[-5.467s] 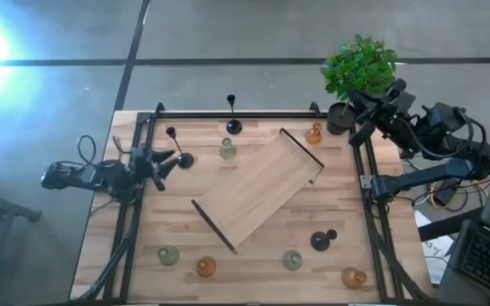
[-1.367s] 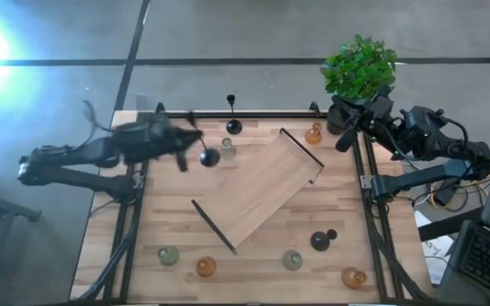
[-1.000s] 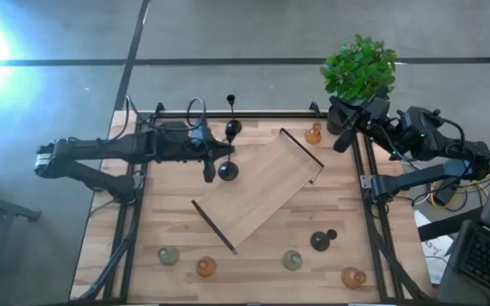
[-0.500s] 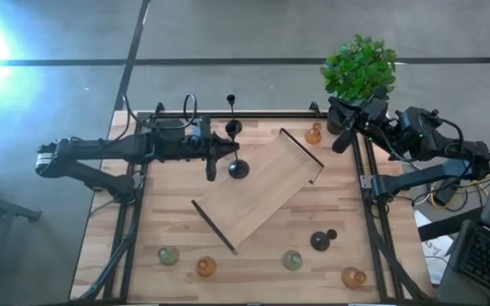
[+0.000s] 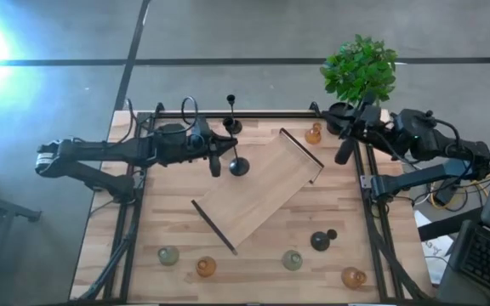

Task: Pick & Place candle stick holders
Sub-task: Put the middle left black candle holder on the shelf

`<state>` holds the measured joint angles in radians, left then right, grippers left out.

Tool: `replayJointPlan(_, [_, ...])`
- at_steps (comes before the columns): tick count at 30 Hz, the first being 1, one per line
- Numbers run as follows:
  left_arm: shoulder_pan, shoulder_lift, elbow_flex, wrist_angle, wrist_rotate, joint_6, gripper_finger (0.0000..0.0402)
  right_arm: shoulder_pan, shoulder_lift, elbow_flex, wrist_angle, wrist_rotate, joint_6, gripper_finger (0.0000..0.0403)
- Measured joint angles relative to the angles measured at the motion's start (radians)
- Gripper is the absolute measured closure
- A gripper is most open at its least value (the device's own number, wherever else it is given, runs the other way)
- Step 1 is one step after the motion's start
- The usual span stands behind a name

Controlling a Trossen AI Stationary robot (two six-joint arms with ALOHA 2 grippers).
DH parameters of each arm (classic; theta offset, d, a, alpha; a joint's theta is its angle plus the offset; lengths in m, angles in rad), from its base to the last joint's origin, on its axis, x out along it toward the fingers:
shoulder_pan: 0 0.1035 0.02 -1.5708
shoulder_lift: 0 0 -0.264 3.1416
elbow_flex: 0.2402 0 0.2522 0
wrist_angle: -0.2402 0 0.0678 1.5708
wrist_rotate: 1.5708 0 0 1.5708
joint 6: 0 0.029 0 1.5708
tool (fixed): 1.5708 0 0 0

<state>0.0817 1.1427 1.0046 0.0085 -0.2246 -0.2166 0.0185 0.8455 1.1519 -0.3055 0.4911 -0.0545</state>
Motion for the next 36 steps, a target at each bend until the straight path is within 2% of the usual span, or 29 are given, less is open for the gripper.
replayJointPlan(6, [-0.005, 0.001, -0.001, -0.018, 0.028, 0.012, 0.0385, 0.0, 0.0, 0.0, -0.032, 0.019, 0.086, 0.0394])
replayJointPlan(9, [-0.005, 0.0, -0.001, -0.005, 0.026, 0.037, 0.0385, 0.0, -0.001, 0.0, -0.012, 0.063, 0.076, 0.0394])
replayJointPlan(36, [-0.034, 0.058, -0.012, -0.001, 0.054, 0.043, 0.0385, 0.001, 0.022, 0.0, -0.006, 0.059, 0.051, 0.0394])
